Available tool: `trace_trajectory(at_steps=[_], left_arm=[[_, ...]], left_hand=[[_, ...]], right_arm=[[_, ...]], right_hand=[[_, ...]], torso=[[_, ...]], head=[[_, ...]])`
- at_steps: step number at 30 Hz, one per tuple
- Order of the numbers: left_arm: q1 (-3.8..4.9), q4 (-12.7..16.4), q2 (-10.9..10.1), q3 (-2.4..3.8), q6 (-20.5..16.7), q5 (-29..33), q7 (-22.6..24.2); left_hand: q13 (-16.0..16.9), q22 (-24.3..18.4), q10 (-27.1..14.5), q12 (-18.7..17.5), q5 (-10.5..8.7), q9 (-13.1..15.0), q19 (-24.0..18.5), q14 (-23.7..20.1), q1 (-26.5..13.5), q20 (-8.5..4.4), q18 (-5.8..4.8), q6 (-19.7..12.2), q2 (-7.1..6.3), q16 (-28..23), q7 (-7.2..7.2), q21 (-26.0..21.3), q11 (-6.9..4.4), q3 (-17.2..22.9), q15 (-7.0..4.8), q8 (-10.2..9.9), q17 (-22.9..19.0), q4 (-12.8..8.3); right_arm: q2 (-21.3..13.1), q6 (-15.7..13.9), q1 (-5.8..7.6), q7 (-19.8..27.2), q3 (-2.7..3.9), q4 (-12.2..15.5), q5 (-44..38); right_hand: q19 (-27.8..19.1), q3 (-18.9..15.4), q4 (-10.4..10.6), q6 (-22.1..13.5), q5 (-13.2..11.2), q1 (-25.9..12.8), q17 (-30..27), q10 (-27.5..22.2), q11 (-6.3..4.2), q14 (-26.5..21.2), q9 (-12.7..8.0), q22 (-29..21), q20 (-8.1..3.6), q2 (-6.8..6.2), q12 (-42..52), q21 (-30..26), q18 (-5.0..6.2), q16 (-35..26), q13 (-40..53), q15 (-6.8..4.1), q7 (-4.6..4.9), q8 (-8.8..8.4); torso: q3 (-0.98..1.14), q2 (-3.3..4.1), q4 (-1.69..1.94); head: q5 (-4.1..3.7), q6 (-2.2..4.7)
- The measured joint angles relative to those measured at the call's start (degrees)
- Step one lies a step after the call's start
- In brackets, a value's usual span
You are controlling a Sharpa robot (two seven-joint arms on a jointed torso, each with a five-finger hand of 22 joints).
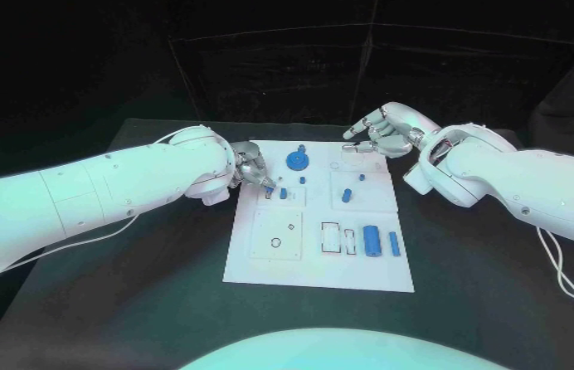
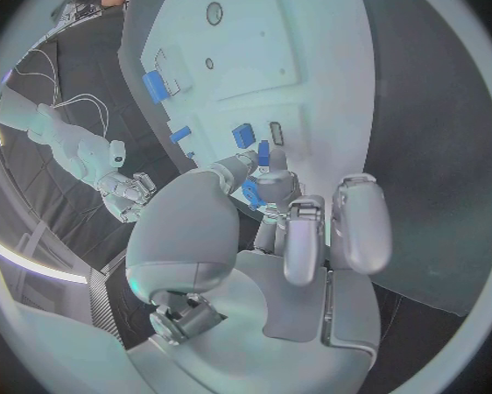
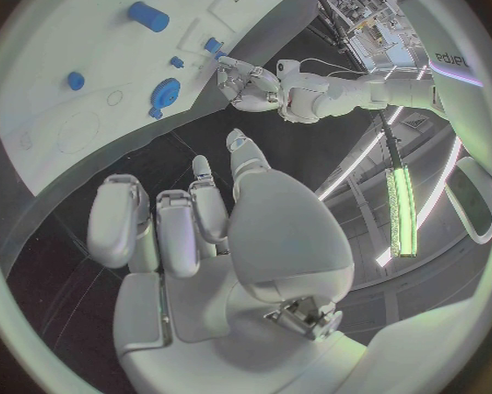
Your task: Assemble the parts on the task board
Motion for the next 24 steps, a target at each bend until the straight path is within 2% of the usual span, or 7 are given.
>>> trace_trajectory(at_steps=[24], left_arm=[[-0.21, -0.40, 0.28, -0.02, 2.91, -0.41, -2.34]], left_hand=[[0.28, 0.11, 0.41, 0.23, 0.26, -0.16, 0.00, 0.00, 0.04, 0.00, 0.00, 0.38, 0.04, 0.00, -0.02, 0.00, -0.01, 0.06, 0.00, -0.07, 0.00, -0.08]], right_arm=[[0.11, 0.05, 0.00, 0.00, 0.00, -0.06, 0.03]], right_hand=[[0.00, 0.00, 0.00, 0.00, 0.00, 0.00, -0.01, 0.00, 0.00, 0.00, 0.00, 0.00, 0.00, 0.00, 0.00, 0.00, 0.00, 0.00, 0.00, 0.00, 0.00, 0.00]], torso=[[-0.02, 0.03, -0.02]], head=[[0.18, -0.36]])
